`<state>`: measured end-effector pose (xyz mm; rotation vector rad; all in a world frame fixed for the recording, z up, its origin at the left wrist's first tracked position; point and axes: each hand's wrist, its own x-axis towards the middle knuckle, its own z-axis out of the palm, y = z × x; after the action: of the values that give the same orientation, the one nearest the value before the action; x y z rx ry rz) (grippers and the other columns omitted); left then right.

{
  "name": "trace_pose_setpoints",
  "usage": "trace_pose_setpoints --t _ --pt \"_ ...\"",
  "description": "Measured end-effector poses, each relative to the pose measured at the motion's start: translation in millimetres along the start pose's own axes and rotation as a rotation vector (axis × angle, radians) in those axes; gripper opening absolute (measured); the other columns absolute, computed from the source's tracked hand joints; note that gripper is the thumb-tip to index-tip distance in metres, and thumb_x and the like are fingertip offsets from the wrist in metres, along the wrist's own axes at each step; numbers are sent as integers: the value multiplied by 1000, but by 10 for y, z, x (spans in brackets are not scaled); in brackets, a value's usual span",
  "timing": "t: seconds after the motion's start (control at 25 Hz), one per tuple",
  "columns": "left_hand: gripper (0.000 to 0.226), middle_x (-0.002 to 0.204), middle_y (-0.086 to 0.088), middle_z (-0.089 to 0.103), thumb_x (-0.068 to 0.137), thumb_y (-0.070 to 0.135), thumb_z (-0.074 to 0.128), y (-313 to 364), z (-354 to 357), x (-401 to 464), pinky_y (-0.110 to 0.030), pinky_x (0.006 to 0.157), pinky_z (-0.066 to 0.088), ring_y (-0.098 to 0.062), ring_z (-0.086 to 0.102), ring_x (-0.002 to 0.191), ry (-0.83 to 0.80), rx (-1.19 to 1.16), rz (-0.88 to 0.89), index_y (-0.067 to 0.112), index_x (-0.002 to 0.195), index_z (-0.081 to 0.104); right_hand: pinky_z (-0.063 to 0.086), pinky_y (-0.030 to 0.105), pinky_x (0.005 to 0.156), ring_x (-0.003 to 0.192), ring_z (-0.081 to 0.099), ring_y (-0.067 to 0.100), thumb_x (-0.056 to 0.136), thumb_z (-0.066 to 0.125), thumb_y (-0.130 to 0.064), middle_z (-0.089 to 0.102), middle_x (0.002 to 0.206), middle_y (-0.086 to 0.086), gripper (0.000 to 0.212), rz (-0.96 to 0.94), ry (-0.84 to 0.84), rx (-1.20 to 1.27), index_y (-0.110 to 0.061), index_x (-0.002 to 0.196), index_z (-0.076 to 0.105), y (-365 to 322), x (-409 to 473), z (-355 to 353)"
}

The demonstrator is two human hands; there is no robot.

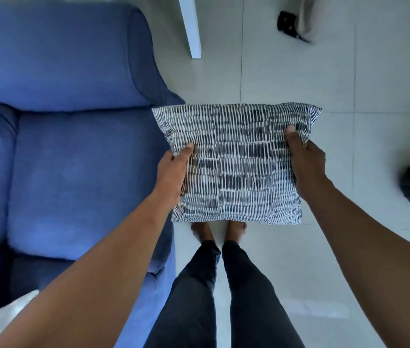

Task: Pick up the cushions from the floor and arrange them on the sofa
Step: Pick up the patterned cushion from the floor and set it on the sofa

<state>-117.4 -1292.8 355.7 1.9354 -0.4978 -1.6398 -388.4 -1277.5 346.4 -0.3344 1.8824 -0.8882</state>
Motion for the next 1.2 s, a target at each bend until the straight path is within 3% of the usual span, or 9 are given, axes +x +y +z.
trace_pose_setpoints --t 0.12,0.24,0.28,0.36,0.4,0.48,0.64,0.76,1.2 --pt "101 151 5 61 73 70 80 404 -193 -451 -49 121 42 -23 57 137 -4 -22 70 16 154 51 42 34 68 71 51 17 73 76 -79 54 59 -12 46 -70 -15 2 -35 61 71 -401 -426 -77" --pt "127 155 0 61 52 84 85 639 -441 -756 -56 117 47 -29 59 141 15 -39 99 20 155 50 57 37 78 73 68 29 68 77 -82 68 65 -6 47 -119 -56 7 -35 65 77 -725 -770 -119" --pt "121 151 -1 65 52 84 85 678 -527 -828 -57 114 50 -30 62 137 21 -61 111 21 150 56 63 46 88 88 76 37 64 77 -86 78 78 4 56 -128 -70 4 -32 76 81 -805 -858 -121" --pt "67 127 -2 78 75 67 84 847 -621 -1091 -56 104 58 -28 72 118 49 -64 143 23 123 72 60 57 98 107 75 38 61 77 -88 81 104 14 65 -165 -100 11 -31 91 83 -949 -999 -108" --pt "37 112 -1 81 88 54 79 898 -674 -1178 -53 97 62 -26 75 105 66 -57 158 24 109 74 59 57 100 109 75 35 63 77 -86 81 107 13 58 -189 -121 19 -35 91 83 -1014 -1051 -85" --pt "11 98 1 80 102 36 70 951 -801 -1288 -40 78 64 -20 75 89 95 -89 201 26 100 72 58 53 103 112 75 30 72 78 -78 82 105 8 44 -233 -167 22 -37 88 82 -1157 -1161 -7" --pt "7 88 6 81 104 27 68 1001 -1115 -1445 -26 64 61 -8 78 73 142 -182 259 22 100 71 58 52 104 98 75 19 76 76 -75 77 90 -10 41 -253 -263 -9 -36 89 78 -1349 -1312 260" --pt "9 88 6 81 104 23 68 991 -1422 -1534 -22 60 61 -5 79 70 189 -238 293 15 108 71 60 50 102 105 77 19 76 78 -73 82 105 -5 52 -265 -342 -59 -30 105 80 -1466 -1438 546" --pt "18 93 -5 76 104 12 66 962 -2856 -1382 -16 50 54 -1 72 57 431 -438 269 3 119 70 53 38 103 99 68 11 88 73 -63 71 102 -15 30 -328 -593 -316 -34 93 71 -1913 -1951 2344"
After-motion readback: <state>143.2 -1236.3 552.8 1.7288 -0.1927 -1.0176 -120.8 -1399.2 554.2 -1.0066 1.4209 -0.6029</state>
